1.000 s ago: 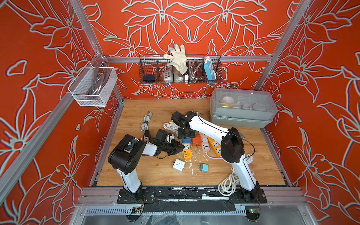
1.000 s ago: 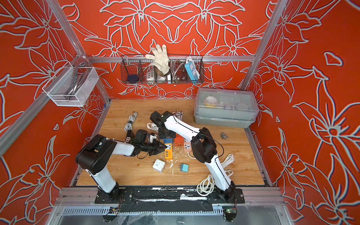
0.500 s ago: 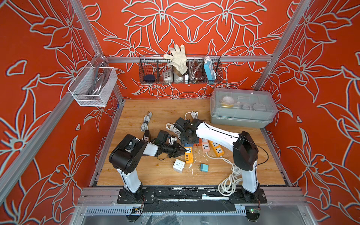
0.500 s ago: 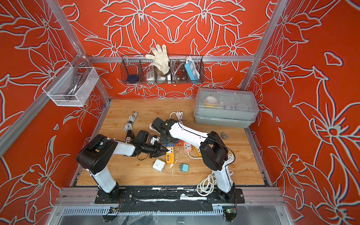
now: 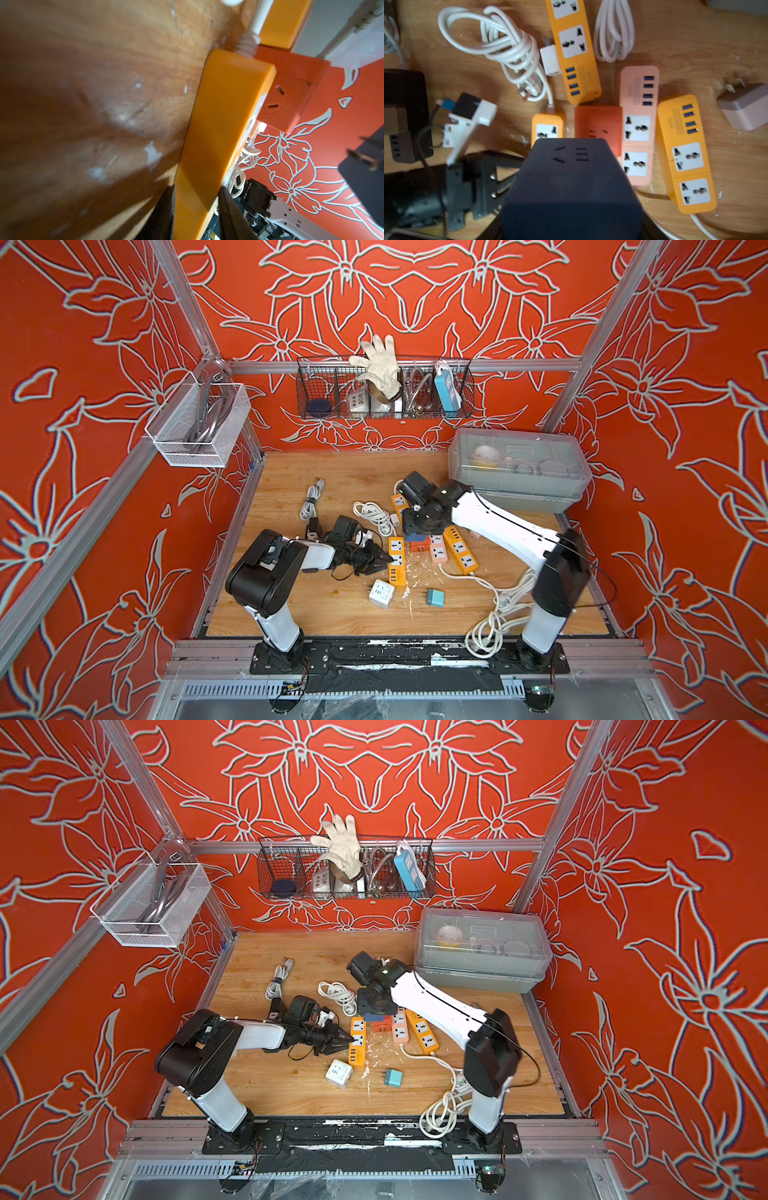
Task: Pull the plug off the socket
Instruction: Remove the plug from the socket, then place the plug at the center of the board.
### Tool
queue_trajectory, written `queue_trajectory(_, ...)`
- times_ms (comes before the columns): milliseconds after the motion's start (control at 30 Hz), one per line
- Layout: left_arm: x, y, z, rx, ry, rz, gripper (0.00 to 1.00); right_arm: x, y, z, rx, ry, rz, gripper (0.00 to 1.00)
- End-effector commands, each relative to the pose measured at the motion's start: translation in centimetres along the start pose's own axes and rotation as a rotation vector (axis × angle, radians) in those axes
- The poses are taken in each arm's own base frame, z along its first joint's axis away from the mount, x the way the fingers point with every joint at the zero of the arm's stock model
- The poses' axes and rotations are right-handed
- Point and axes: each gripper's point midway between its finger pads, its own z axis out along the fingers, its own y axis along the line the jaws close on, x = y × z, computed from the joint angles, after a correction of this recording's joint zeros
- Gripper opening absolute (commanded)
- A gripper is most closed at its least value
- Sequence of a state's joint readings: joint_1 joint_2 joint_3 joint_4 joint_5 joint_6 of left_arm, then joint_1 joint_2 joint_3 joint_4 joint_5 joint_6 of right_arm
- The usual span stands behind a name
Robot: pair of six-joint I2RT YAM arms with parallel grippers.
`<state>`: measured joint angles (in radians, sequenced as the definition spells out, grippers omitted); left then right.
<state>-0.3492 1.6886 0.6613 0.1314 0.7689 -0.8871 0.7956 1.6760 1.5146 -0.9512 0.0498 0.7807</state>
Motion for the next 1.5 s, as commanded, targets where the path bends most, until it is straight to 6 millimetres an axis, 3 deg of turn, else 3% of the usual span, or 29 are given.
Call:
queue_trajectory(0, -1.3, 3.6, -1.7, -0.243, -0.069, -0.038, 0.36, -2.2, -3.4, -5.7, -0.108, -0.207, 0.028, 0.39)
queue_trajectory(133, -3.7, 2.4, -1.7, -0.221, -0.066, -0.050, 0.36, -0.3, -9.6, -6.6, -0.215, -0.271, 0.177, 0.38)
queue_trajectory(333, -6.5, -1.5, -2.7, -0.164, -0.089, 0.024, 0.38, 2.6, -17.3, -3.5, -0.363, -0.262, 0.548, 0.38)
queue_trajectory(433, -6.8, -4.5, -4.6, -0.140, -0.129, 0.112, 0.49, 3.6, -19.6, -1.6, -0.350, -0.255, 0.657, 0.40)
queue_trajectory(567, -5.1, -8.1, -7.6, -0.088, -0.169, 0.232, 0.60, 3.7, -20.5, 0.6, -0.341, -0.239, 0.709, 0.42)
queue_trajectory(700, -1.6, -9.7, -9.4, -0.092, -0.190, 0.355, 0.62, 3.3, -21.8, 2.3, -0.341, -0.227, 0.750, 0.44)
queue_trajectory(900, 3.7, -9.5, -10.7, -0.124, -0.247, 0.482, 0.62, 3.2, -22.5, 4.8, -0.347, -0.178, 0.766, 0.49)
queue_trajectory(1067, 5.1, -8.0, -12.5, -0.131, -0.308, 0.481, 0.65, 3.2, -22.9, 5.3, -0.320, -0.162, 0.737, 0.66)
queue_trajectory(1300, 7.4, -7.1, -13.8, -0.125, -0.288, 0.516, 0.66, 4.1, -23.3, 3.6, -0.262, -0.163, 0.666, 0.79)
queue_trajectory(1467, 8.5, -6.2, -14.0, -0.109, -0.279, 0.497, 0.66, 4.5, -23.1, -0.6, -0.222, -0.249, 0.583, 0.81)
